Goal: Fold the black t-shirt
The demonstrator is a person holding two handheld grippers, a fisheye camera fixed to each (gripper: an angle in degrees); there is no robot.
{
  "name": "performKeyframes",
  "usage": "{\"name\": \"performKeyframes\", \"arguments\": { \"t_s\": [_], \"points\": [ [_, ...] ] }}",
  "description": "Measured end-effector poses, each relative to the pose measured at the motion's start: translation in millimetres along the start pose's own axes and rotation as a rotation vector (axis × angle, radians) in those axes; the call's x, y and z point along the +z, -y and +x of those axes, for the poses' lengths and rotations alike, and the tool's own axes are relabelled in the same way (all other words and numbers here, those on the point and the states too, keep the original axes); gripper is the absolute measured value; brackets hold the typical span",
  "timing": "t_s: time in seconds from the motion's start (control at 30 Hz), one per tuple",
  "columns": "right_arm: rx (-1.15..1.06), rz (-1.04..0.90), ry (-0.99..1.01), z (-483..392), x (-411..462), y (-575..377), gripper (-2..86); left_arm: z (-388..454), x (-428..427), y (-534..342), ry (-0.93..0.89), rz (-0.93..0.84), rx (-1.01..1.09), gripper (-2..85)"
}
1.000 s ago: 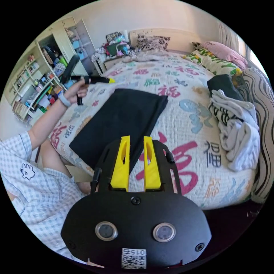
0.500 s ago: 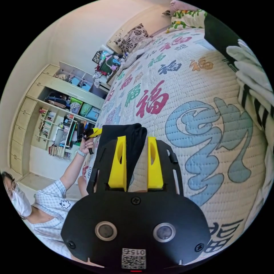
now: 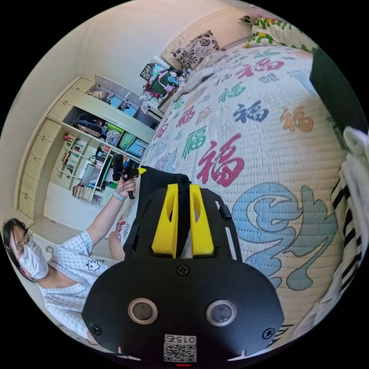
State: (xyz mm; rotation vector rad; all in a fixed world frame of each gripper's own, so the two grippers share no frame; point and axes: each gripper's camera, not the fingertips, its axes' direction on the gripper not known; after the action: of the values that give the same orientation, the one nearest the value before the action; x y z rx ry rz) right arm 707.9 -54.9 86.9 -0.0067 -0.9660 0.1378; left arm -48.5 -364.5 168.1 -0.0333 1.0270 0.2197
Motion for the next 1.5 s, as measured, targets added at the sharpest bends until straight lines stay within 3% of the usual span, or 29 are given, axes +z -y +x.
{"name": "performKeyframes", "arguments": {
  "t_s": [0.27,0.47,0.67,0.87,1.03,1.23,1.37,1.5],
  "points": [
    [-0.305,0.008,0.017,-87.8,-26.4,-52.3,5.3,81.9,-46.1,-59.4,-0.033,0.029,0.391,0.6],
    [-0.581,-0.126,-0.097,-175.7,-14.5,-157.5,5.3,159.6,-55.9,-161.0,-0.007,-0.119,0.644,0.6],
    [-0.642,-0.271,-0.247,-210.1,32.8,-233.8,5.1,188.0,-23.8,-248.5,0.098,-0.259,0.653,0.8],
    [-0.633,-0.31,-0.33,-226.8,56.3,-265.0,5.6,203.4,-9.6,-291.7,0.205,-0.234,0.621,1.6],
    [-0.498,-0.303,-0.257,-228.3,39.1,-273.9,7.8,223.1,-16.3,-304.5,0.273,-0.276,0.597,4.8],
    [-0.528,-0.257,-0.319,-257.4,38.9,-274.7,10.1,264.3,-17.6,-292.1,0.332,-0.156,0.59,9.4],
    [-0.531,-0.324,-0.465,-253.8,73.0,-276.4,3.3,266.8,37.2,-293.2,0.421,-0.267,0.643,5.8],
    [-0.544,-0.282,-0.446,-253.2,53.1,-290.9,-0.6,268.6,39.2,-304.9,0.374,-0.266,0.671,-0.3]
  ]
}}
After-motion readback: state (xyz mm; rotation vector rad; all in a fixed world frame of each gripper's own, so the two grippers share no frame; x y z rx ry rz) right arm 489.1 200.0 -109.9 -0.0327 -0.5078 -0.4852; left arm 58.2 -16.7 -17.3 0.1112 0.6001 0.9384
